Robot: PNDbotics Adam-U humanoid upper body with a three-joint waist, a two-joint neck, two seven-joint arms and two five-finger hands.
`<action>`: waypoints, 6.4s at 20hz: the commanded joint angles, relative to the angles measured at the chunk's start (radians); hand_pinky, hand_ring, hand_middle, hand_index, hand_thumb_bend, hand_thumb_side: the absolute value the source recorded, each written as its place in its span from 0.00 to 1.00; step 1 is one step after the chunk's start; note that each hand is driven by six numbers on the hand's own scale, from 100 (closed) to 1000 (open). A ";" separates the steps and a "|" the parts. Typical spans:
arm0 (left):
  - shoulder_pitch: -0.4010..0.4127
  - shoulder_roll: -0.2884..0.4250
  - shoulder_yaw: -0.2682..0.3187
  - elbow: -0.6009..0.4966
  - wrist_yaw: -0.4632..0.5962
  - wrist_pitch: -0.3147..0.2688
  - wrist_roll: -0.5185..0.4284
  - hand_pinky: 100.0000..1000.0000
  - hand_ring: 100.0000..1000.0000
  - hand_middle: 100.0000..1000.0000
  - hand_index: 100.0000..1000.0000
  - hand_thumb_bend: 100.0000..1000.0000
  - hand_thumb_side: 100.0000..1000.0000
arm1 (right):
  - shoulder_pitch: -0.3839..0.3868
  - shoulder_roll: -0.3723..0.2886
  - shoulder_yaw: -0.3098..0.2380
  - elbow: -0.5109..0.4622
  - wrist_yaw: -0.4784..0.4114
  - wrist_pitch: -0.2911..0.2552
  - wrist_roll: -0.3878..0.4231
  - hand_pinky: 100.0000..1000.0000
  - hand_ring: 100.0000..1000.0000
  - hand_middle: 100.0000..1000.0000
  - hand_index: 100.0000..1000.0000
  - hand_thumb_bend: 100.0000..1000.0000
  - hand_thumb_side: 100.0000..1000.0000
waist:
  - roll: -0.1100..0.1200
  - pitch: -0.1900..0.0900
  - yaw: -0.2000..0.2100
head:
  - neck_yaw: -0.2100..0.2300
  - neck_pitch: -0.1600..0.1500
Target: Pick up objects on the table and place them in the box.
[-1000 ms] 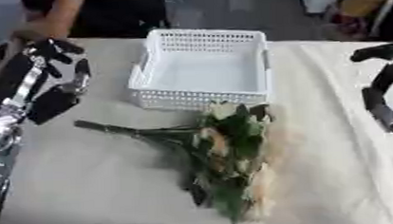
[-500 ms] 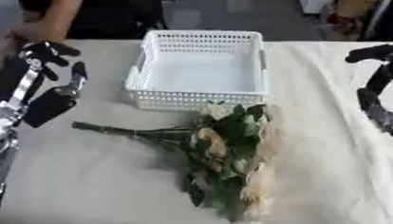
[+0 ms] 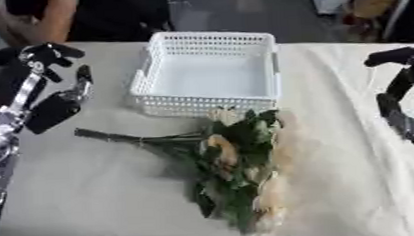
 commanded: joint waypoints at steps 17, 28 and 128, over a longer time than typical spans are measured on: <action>-0.348 0.616 -0.306 0.118 0.456 0.004 -0.414 0.78 0.83 0.84 0.96 0.59 0.74 | -0.003 -0.031 0.010 0.016 0.010 -0.002 0.013 0.48 0.48 0.83 0.93 0.00 0.32 | 0.047 -0.031 -0.030 | 0.052 -0.001; -0.462 0.516 -0.446 0.137 0.463 -0.027 -0.497 0.77 0.83 0.87 0.99 0.56 0.85 | -0.006 -0.028 0.015 0.020 0.008 -0.004 0.013 0.48 0.48 0.83 0.93 0.00 0.32 | 0.045 -0.030 -0.035 | 0.051 -0.001; -0.543 0.073 -0.592 0.800 0.114 -0.311 -0.773 0.82 0.75 0.77 0.95 1.00 1.00 | -0.062 0.013 0.040 0.012 -0.015 0.006 0.013 0.47 0.47 0.83 0.93 0.00 0.26 | 0.035 -0.001 -0.083 | 0.091 -0.001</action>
